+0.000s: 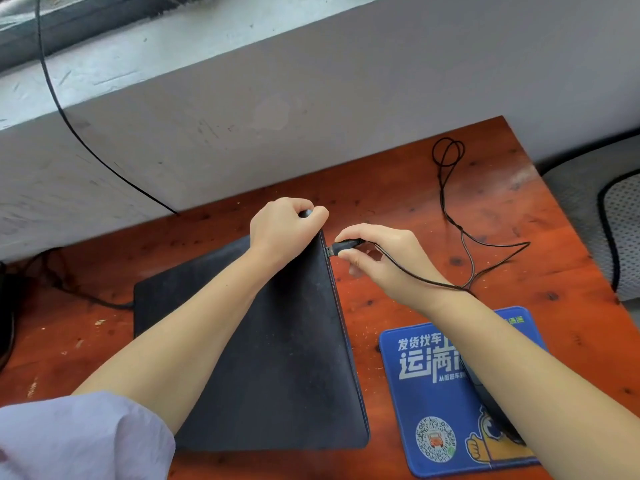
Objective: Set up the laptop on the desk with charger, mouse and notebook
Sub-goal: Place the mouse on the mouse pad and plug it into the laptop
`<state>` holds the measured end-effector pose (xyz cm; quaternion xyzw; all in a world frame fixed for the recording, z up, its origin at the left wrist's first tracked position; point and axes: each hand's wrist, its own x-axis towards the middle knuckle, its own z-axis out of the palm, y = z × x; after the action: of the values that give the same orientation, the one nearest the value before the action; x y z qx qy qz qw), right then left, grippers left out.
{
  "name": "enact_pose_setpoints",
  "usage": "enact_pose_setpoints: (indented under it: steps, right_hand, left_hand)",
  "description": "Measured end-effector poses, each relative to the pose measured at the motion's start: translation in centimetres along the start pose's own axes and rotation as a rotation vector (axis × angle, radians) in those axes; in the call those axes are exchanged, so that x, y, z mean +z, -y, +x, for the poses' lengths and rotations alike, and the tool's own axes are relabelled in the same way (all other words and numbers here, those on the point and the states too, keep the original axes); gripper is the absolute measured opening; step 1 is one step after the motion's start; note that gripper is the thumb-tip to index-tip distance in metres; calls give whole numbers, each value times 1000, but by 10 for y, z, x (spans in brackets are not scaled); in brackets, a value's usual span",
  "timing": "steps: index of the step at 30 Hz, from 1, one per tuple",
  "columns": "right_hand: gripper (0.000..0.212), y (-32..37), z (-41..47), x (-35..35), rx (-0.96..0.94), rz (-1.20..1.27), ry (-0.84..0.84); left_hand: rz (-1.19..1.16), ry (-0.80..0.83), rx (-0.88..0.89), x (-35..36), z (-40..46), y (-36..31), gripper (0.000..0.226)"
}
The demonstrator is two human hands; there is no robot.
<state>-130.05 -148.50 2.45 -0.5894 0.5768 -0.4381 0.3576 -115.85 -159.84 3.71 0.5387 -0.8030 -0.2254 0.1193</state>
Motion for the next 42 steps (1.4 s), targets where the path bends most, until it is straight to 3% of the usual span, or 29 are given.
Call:
enact_pose_setpoints:
  steps: [6,12,21,25,28,31,37,42]
  right_hand:
    - [18,-6,5,-8,73,172,104]
    - [16,-7,2,-1,133,377,62]
    - [18,-15,1,14,110,226,4]
    - [21,-27,1,22,241,400,-24]
    - [33,-41,-4,37,508,447,-36]
    - [34,-54,-23,51,697,224,63]
    - [24,-63,-34,58,731,-30,76]
    - [23,-59,-30,59,735,-135,77]
  left_hand:
    - [-9,20,-13,3,0,0,31]
    - [8,9,-6,1,-1,-1,32]
    - [-2,4,-10,4,1,0,33]
    - [38,34,-63,19,9,6,32]
    - [78,96,-122,37,20,15,33]
    - [116,165,-154,53,30,24,34]
    - [77,247,-209,78,36,30,22]
    - [49,189,-142,84,31,32,24]
